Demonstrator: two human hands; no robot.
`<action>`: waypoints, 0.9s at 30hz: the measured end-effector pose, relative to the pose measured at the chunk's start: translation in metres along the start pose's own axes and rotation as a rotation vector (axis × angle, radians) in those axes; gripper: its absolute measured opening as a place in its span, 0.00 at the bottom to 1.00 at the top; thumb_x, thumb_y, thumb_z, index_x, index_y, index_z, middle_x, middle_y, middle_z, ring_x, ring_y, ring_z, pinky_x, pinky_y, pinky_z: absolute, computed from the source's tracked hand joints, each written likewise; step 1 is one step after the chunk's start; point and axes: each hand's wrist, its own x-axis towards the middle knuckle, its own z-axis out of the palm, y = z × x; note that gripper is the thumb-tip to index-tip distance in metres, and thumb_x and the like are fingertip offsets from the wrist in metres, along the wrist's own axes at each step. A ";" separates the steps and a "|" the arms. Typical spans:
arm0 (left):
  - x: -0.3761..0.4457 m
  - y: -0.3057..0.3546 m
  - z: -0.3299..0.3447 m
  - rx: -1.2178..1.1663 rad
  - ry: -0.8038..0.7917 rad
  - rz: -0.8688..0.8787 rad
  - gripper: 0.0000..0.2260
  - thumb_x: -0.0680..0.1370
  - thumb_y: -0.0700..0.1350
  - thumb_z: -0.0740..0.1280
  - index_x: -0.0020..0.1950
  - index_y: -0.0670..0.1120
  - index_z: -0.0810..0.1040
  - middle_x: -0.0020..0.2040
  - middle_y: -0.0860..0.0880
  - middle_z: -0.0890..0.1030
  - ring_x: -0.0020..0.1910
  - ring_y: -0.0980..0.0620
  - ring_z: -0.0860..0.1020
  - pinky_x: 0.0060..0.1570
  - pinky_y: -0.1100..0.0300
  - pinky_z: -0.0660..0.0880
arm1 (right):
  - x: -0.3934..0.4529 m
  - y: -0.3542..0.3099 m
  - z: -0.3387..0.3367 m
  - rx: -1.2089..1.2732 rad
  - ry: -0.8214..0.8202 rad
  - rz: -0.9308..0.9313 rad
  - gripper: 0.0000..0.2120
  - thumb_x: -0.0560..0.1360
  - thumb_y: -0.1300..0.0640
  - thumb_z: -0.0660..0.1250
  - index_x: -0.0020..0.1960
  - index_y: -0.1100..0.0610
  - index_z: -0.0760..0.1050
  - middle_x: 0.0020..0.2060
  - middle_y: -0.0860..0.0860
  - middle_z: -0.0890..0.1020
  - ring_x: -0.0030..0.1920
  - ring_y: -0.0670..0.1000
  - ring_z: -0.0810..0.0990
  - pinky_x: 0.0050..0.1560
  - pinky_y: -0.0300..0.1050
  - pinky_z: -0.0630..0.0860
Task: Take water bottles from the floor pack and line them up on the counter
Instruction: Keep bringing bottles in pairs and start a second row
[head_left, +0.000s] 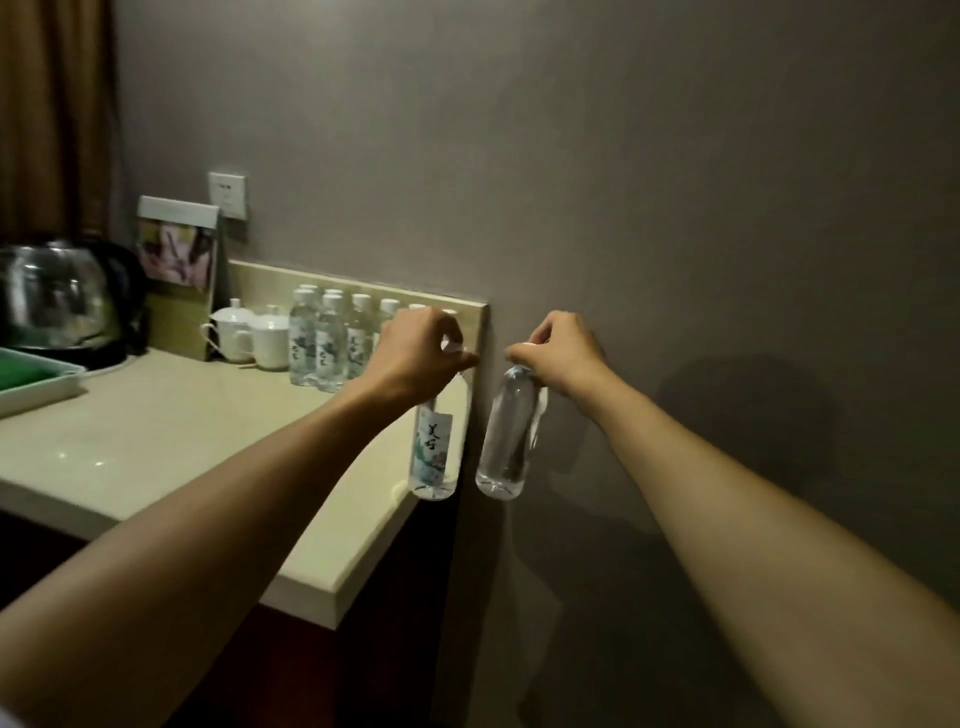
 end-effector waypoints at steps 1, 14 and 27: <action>-0.002 -0.014 -0.006 -0.006 0.017 -0.012 0.14 0.72 0.54 0.74 0.49 0.45 0.84 0.50 0.45 0.84 0.50 0.45 0.81 0.51 0.50 0.78 | -0.001 -0.011 0.011 0.000 0.000 -0.007 0.12 0.66 0.48 0.72 0.41 0.53 0.72 0.42 0.52 0.82 0.45 0.55 0.80 0.44 0.47 0.77; -0.011 -0.114 -0.024 -0.059 0.160 -0.137 0.17 0.72 0.54 0.75 0.55 0.44 0.83 0.52 0.46 0.85 0.48 0.51 0.82 0.51 0.53 0.79 | 0.004 -0.078 0.128 0.086 -0.022 0.011 0.14 0.70 0.49 0.71 0.48 0.57 0.72 0.43 0.53 0.77 0.41 0.52 0.75 0.37 0.46 0.70; -0.028 -0.145 0.039 -0.494 0.180 -0.278 0.18 0.75 0.58 0.69 0.59 0.49 0.71 0.56 0.48 0.80 0.54 0.49 0.79 0.55 0.48 0.77 | 0.013 -0.069 0.170 0.135 -0.010 0.124 0.28 0.71 0.32 0.61 0.48 0.56 0.80 0.45 0.54 0.83 0.45 0.57 0.82 0.45 0.52 0.82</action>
